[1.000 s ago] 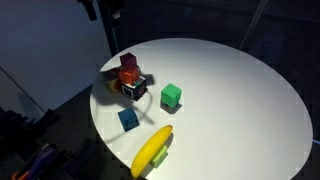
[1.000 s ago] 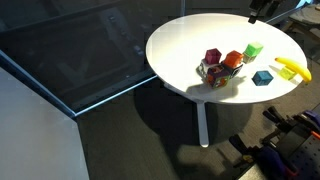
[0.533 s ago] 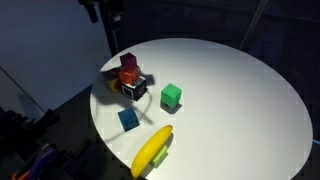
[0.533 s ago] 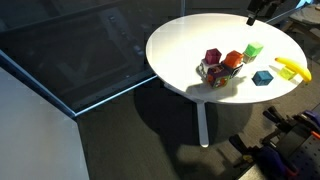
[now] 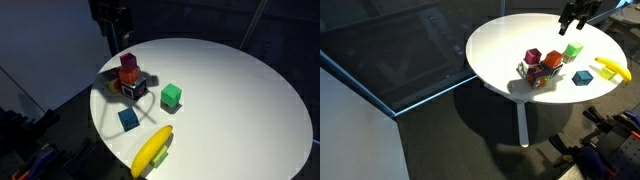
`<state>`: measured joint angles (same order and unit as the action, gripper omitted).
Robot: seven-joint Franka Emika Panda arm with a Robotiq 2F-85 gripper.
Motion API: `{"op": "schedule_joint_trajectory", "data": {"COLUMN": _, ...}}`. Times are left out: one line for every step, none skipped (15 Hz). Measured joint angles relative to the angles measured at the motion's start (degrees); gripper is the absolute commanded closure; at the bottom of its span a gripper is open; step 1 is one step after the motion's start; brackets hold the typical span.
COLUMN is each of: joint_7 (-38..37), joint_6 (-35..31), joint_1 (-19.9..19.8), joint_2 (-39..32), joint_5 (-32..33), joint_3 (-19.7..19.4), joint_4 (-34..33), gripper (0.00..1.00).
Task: Pick up the orange block from the stack and put it on top of the blue block
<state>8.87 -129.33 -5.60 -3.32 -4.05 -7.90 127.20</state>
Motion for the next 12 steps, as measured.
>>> {"op": "schedule_joint_trajectory", "data": {"joint_7": 0.4, "joint_6": 0.0, "joint_1": -0.3, "joint_2": -0.9, "joint_5": -0.2, "joint_3": 0.0, "joint_4": -0.3, "gripper": 0.00}}
{"op": "schedule_joint_trajectory", "data": {"joint_7": 0.7, "joint_6": 0.0, "joint_1": -0.6, "joint_2": -1.7, "joint_5": -0.4, "joint_3": 0.0, "joint_4": -0.7, "gripper": 0.00}}
{"op": "schedule_joint_trajectory", "data": {"joint_7": 0.9, "joint_6": 0.0, "joint_1": -0.8, "joint_2": -2.6, "joint_5": -0.4, "joint_3": 0.0, "joint_4": -1.0, "gripper": 0.00}}
{"op": "schedule_joint_trajectory", "data": {"joint_7": 1.1, "joint_6": 0.0, "joint_1": -1.0, "joint_2": -3.3, "joint_5": -0.4, "joint_3": 0.0, "joint_4": -1.3, "gripper": 0.00}}
{"op": "schedule_joint_trajectory", "data": {"joint_7": 1.3, "joint_6": -0.4, "joint_1": -1.2, "joint_2": -4.0, "joint_5": -0.4, "joint_3": 0.0, "joint_4": -1.4, "gripper": 0.00}}
{"op": "schedule_joint_trajectory", "data": {"joint_7": 1.5, "joint_6": -1.4, "joint_1": -1.3, "joint_2": -4.7, "joint_5": -0.4, "joint_3": 0.0, "joint_4": -1.4, "gripper": 0.00}}
{"op": "schedule_joint_trajectory", "data": {"joint_7": 1.5, "joint_6": -2.7, "joint_1": -1.3, "joint_2": -5.5, "joint_5": -0.4, "joint_3": 0.0, "joint_4": -1.4, "gripper": 0.00}}
{"op": "schedule_joint_trajectory", "data": {"joint_7": 1.5, "joint_6": -4.1, "joint_1": -1.3, "joint_2": -6.2, "joint_5": -0.3, "joint_3": 0.1, "joint_4": -1.4, "gripper": 0.00}}
{"op": "schedule_joint_trajectory", "data": {"joint_7": 1.5, "joint_6": -5.6, "joint_1": -1.3, "joint_2": -7.0, "joint_5": -0.3, "joint_3": 0.1, "joint_4": -1.4, "gripper": 0.00}}
{"op": "schedule_joint_trajectory", "data": {"joint_7": 1.5, "joint_6": -7.0, "joint_1": -1.3, "joint_2": -7.9, "joint_5": -0.3, "joint_3": 0.2, "joint_4": -1.3, "gripper": 0.00}}
{"op": "schedule_joint_trajectory", "data": {"joint_7": 1.5, "joint_6": -8.1, "joint_1": -1.3, "joint_2": -8.6, "joint_5": -0.3, "joint_3": 0.2, "joint_4": -1.3, "gripper": 0.00}}
{"op": "schedule_joint_trajectory", "data": {"joint_7": 1.5, "joint_6": -9.0, "joint_1": -1.3, "joint_2": -9.4, "joint_5": -0.3, "joint_3": 0.2, "joint_4": -1.3, "gripper": 0.00}}
